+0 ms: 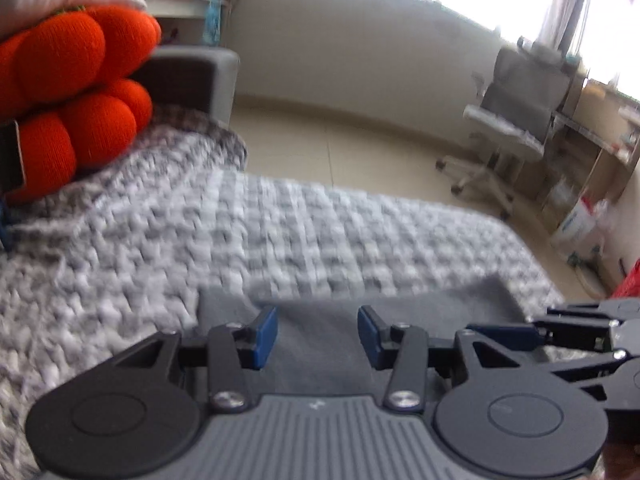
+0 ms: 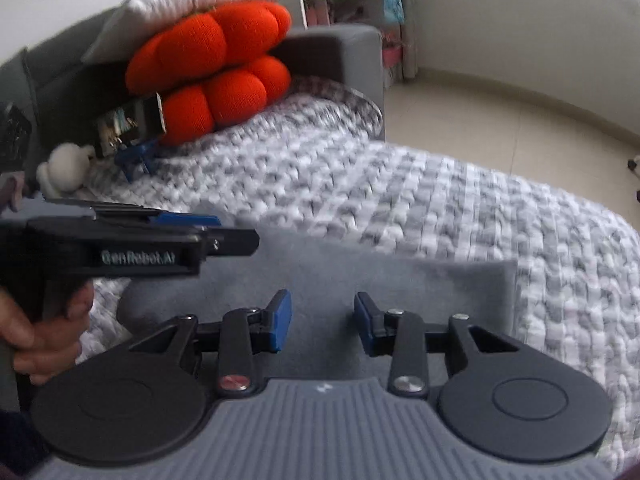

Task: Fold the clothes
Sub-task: 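Smooth and square the folded grey shirt with both grippers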

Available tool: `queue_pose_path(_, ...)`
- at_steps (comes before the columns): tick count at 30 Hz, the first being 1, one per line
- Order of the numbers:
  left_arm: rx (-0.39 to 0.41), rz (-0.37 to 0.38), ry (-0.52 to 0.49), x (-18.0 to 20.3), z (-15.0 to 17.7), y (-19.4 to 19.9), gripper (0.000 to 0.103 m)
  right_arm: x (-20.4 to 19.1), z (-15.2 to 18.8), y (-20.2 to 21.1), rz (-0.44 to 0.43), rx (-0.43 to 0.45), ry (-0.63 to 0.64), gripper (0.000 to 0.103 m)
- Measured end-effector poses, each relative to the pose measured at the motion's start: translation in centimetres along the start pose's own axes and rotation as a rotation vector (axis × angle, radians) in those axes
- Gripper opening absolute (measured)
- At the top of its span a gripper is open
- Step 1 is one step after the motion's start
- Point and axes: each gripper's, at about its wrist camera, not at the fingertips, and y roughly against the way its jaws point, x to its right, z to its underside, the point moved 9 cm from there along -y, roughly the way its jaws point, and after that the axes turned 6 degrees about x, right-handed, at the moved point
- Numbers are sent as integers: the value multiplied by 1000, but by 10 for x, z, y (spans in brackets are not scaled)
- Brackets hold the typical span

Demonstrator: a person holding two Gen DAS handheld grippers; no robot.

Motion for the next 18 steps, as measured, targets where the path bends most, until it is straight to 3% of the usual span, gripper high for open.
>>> queue_pose_path(3,-44,-49,-28,-3,12,-16,45,9,8,-16,33,-42,-11,37)
queue_pose_path(11,-39,-57,11,-10,7,-16,45,7,8,-36,56,-33,6,37)
queue_pose_path(18,-37,-48,73,-24,5,-16,41,6,3,-10,27,10,-26,36)
